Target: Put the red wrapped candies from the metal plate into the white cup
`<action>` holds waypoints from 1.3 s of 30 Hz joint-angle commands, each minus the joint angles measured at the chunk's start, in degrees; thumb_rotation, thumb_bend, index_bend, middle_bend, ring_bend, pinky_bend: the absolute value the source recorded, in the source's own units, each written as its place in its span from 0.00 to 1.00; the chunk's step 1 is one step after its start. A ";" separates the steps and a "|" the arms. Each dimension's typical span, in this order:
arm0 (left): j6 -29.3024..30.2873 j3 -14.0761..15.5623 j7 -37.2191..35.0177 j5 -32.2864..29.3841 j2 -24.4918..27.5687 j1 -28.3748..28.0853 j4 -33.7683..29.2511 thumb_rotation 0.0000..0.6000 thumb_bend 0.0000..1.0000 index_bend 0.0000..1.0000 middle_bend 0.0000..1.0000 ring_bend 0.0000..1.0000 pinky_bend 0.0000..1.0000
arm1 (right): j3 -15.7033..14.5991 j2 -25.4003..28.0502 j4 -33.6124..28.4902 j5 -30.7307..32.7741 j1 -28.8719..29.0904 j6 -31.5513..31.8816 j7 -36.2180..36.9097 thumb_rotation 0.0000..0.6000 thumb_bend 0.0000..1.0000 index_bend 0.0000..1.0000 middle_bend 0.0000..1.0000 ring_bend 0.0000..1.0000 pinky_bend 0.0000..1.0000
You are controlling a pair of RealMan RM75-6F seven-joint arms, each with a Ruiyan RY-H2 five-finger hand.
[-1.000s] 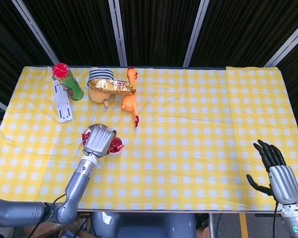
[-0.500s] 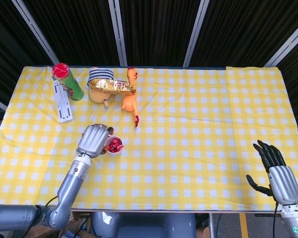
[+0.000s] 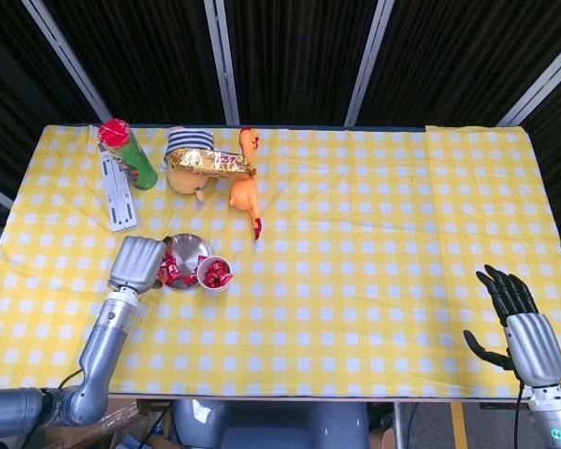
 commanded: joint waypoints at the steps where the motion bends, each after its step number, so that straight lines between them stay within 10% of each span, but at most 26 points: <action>1: -1.11 -0.09 1.44 -2.78 0.13 -0.60 1.95 1.00 0.23 0.39 0.93 1.00 0.96 | -0.04 0.03 -0.07 -0.07 0.00 0.01 0.03 1.00 0.39 0.00 0.00 0.00 0.00; 39: -9.10 0.07 9.66 -15.84 -12.69 -9.99 20.16 1.00 0.27 0.45 0.94 1.00 0.96 | 0.10 0.21 -0.20 0.66 0.29 -0.81 0.91 1.00 0.39 0.00 0.00 0.00 0.00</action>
